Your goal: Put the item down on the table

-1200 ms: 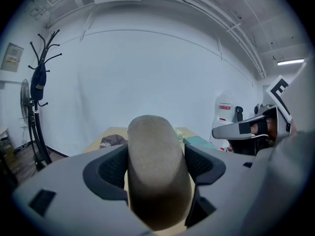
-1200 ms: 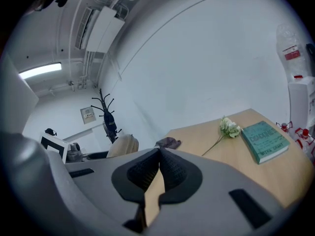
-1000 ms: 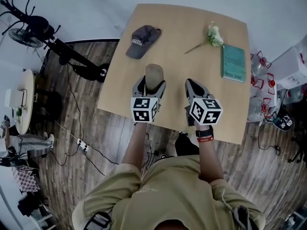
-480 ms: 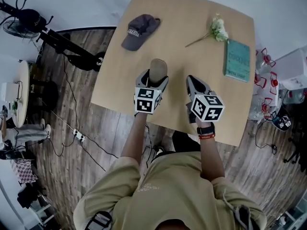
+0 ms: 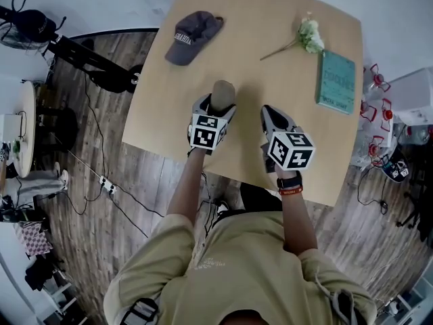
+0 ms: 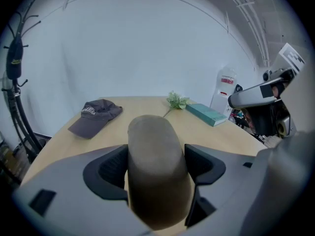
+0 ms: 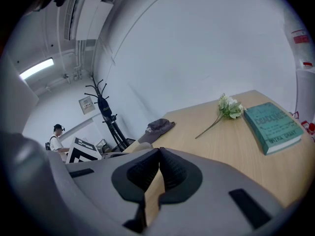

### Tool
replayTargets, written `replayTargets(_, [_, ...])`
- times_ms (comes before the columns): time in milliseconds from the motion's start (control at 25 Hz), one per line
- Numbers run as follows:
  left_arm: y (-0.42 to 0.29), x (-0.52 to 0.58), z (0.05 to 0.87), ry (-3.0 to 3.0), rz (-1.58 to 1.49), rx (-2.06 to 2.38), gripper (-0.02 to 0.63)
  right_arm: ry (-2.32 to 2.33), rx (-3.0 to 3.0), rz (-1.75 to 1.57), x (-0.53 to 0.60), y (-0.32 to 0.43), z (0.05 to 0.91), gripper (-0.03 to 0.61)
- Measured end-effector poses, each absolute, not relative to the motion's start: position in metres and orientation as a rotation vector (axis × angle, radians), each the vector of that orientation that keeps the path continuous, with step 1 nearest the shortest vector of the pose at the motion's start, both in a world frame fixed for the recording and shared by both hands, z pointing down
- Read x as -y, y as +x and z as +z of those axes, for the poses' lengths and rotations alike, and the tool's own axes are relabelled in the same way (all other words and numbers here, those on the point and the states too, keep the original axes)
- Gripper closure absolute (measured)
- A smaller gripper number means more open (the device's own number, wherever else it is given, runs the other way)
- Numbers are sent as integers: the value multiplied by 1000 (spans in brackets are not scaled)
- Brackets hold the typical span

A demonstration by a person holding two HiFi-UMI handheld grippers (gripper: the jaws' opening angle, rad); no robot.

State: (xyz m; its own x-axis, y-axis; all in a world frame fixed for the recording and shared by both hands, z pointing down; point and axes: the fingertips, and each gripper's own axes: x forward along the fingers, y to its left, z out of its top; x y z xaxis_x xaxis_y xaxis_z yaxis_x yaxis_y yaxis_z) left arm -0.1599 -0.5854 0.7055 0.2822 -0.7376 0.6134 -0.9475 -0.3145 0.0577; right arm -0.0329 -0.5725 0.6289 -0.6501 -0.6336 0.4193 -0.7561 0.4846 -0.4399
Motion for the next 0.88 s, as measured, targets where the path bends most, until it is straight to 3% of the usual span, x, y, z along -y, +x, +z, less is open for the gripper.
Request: replayTargets(880, [-159, 587, 775, 1997, 820, 1353, 252, 1231, 2510, 918, 571, -26, 631, 561])
